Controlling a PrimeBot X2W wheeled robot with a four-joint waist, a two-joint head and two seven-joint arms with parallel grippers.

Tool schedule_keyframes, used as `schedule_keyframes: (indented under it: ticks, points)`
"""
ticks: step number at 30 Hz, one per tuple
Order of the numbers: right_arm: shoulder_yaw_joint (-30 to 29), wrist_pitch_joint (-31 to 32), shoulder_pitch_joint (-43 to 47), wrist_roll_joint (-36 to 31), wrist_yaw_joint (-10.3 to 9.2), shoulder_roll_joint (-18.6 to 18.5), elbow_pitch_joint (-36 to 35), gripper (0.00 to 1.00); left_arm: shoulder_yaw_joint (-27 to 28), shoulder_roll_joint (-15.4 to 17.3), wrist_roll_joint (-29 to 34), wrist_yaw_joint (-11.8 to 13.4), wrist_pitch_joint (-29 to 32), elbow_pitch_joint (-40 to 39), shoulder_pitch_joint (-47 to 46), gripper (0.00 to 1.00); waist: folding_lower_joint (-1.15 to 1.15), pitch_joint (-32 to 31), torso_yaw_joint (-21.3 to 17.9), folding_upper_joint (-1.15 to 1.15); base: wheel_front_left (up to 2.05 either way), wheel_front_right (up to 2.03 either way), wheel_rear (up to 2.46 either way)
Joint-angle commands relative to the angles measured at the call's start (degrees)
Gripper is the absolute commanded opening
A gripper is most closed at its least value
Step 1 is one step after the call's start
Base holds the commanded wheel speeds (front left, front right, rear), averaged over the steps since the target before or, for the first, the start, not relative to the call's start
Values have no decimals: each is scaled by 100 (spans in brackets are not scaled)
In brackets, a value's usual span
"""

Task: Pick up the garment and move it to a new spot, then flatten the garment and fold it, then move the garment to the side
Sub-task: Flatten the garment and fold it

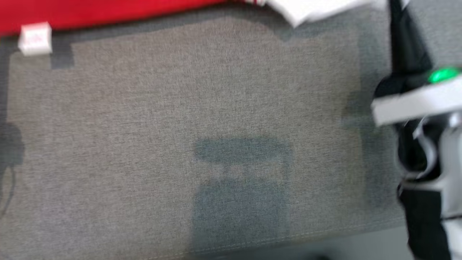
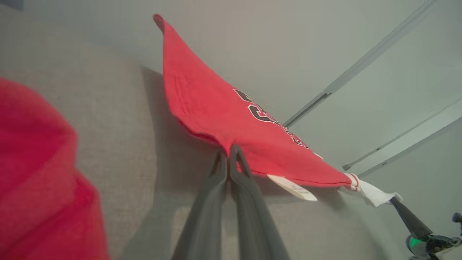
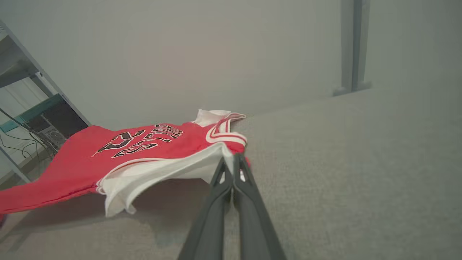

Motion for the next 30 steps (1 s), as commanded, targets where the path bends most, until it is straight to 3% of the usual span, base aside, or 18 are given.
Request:
schedule_keyframes:
  ticks: [1, 5, 9, 18, 30]
  points:
    - [265, -439, 453, 147, 19, 30, -250, 0, 233, 263, 155, 2, -92, -117, 215, 0, 0, 553, -52, 0, 0, 0, 0]
    - [583, -1251, 1335, 269, 19, 30, -273, 0, 457, -242, 339, 2, -135, -6, 711, 0, 0, 533, 34, 0, 0, 0, 0]
    - [512, -1420, 1785, 200, 19, 30, -464, 0, 643, -609, 457, 2, -138, 26, 1003, 0, 0, 231, 89, 0, 0, 0, 0]
    - [49, -898, 2233, 263, 19, 30, -733, 0, 463, -1003, 697, 2, -139, 298, 1403, 0, 0, -683, 177, 0, 0, 0, 0]
    - [-67, -224, 2593, 351, 19, 30, -289, 0, -57, -1606, 1192, 2, -140, 1053, 1749, 0, 0, -1793, 340, 0, 0, 0, 0]
